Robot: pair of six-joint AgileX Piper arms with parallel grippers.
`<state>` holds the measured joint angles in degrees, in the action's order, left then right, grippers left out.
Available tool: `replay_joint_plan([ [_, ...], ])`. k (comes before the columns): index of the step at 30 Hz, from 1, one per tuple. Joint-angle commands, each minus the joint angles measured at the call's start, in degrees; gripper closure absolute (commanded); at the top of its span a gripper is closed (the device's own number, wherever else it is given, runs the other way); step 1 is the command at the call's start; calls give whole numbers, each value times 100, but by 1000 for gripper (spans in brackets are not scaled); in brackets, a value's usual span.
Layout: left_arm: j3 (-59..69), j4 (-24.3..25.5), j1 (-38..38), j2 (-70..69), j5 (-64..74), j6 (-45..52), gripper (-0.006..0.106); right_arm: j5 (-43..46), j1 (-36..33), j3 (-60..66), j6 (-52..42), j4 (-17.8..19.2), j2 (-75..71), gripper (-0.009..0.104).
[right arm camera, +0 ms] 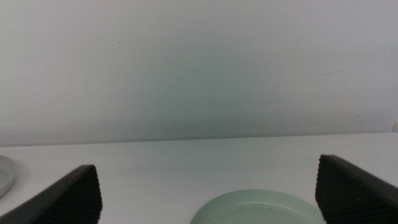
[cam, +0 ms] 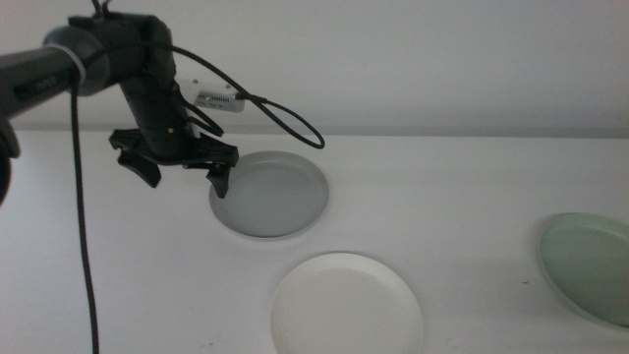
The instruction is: Stack the three bowls on top of each other.
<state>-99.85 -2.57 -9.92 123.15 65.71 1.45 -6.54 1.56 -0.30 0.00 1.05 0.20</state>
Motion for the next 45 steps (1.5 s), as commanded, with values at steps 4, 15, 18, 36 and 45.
replay_joint_plan([
  [4,-47,-311,-42,210,-353,11,9,42,13,249,0,29,-224,3],
  [15,-47,-602,-42,535,-440,23,20,42,13,249,0,29,-224,3],
  [18,-47,-569,-52,559,-440,23,25,42,13,249,0,29,-224,3],
  [36,-47,-844,-52,559,-453,259,58,42,13,249,0,29,-224,3],
  [45,-47,-844,-52,559,-438,281,86,42,13,249,0,29,-224,3],
])
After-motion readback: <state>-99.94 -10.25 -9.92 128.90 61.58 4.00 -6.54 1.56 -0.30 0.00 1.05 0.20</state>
